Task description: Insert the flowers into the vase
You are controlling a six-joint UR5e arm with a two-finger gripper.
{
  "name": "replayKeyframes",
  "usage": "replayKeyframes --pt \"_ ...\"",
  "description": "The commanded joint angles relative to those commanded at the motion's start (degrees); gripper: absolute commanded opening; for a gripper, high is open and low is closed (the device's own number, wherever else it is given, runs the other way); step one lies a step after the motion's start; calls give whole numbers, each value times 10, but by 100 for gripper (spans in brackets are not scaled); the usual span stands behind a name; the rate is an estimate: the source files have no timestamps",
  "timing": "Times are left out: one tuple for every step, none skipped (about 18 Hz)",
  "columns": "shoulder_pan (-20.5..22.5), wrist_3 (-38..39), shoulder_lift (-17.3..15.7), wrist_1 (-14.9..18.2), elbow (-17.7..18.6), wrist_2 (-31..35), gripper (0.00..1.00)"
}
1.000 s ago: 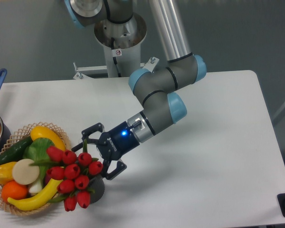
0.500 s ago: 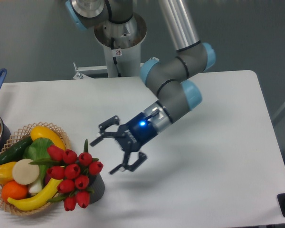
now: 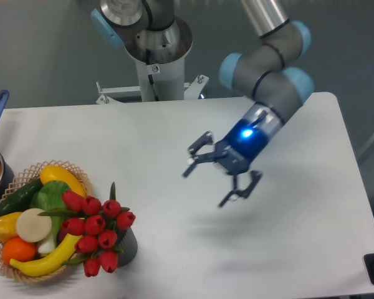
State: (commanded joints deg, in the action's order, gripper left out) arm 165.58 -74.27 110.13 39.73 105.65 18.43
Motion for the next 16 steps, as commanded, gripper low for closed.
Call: replayKeyframes --pt "4 0 0 0 -3 29 100" --pt "7 0 0 0 -4 64 100" --pt "9 2 -1 0 -3 104 100" --pt "10 3 -3 0 -4 144 100" --pt "10 3 -5 1 -5 185 100" --pt "8 3 -13 2 -5 232 100" --pt "6 4 -18 2 -5 277 100" --pt "3 4 -21 2 -5 315 100" --pt "-2 3 -22 3 -5 344 100" --pt "-8 1 -23 3 -7 366 100" --pt "-10 -1 -25 3 -8 390 100" --pt "-10 -3 -25 4 -9 420 100" --pt "-10 -12 -25 4 -13 448 100" --pt "-11 -38 -26 5 -17 472 100" --pt "-12 -66 -26 6 -18 488 100" --pt "-12 -86 -27 11 -18 501 100"
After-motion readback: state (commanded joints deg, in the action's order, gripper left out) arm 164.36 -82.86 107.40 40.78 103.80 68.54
